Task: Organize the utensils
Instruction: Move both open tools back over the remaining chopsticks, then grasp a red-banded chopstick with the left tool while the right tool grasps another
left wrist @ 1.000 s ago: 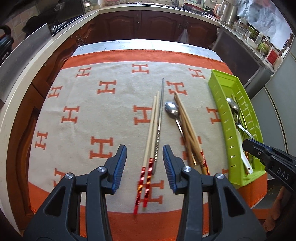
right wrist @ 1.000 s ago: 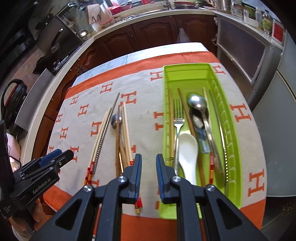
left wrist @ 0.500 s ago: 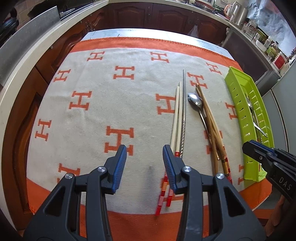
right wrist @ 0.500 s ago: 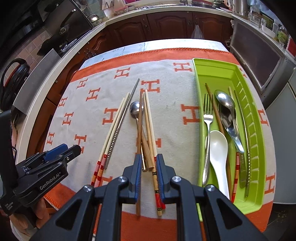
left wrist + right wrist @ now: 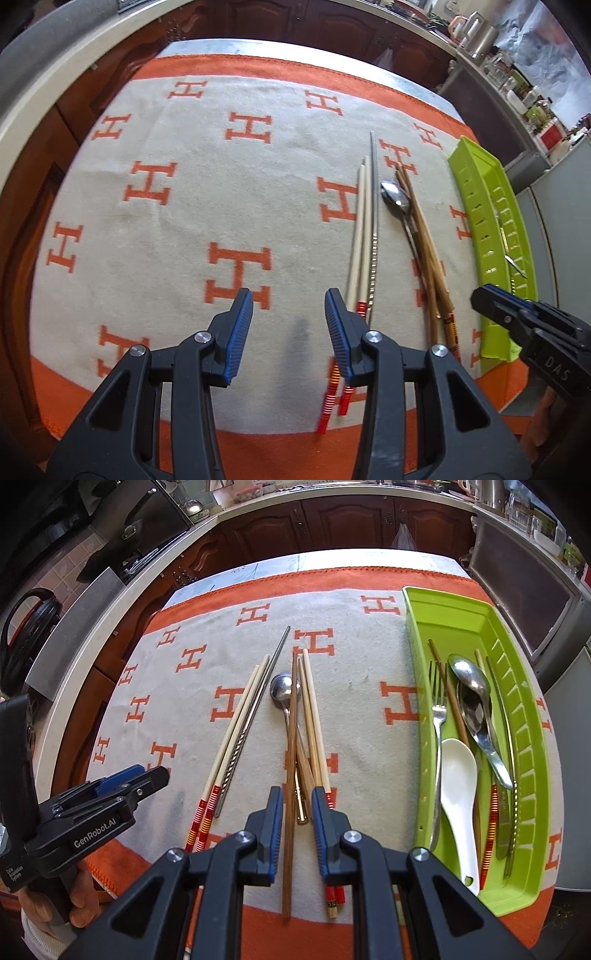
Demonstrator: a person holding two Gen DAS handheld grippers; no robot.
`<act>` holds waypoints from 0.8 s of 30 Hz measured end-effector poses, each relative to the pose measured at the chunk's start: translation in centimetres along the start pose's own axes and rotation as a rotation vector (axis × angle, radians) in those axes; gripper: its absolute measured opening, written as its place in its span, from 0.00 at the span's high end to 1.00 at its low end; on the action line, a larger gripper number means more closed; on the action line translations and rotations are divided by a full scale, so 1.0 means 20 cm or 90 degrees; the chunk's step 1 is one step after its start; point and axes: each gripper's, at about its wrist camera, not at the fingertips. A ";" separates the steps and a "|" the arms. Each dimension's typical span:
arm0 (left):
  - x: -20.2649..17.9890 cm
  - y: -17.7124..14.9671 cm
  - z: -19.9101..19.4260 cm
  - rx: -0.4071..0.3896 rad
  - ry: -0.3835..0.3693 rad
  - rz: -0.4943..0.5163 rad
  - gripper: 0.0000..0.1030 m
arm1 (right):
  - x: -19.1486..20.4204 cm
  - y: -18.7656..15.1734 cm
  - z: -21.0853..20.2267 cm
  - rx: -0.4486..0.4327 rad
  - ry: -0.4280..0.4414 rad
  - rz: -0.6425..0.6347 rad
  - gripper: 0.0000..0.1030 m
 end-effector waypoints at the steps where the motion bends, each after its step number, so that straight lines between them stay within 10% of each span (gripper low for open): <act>1: -0.01 0.00 0.01 0.003 -0.011 0.004 0.64 | 0.00 0.00 0.00 0.001 0.002 -0.001 0.85; 24: -0.27 -0.05 0.20 0.000 0.093 0.160 0.64 | 0.04 -0.04 0.03 -0.005 0.027 -0.033 0.85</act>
Point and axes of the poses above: each gripper's, at about its wrist camera, not at the fingertips, and z roughly the way its jaws point, x to its left, y to its top
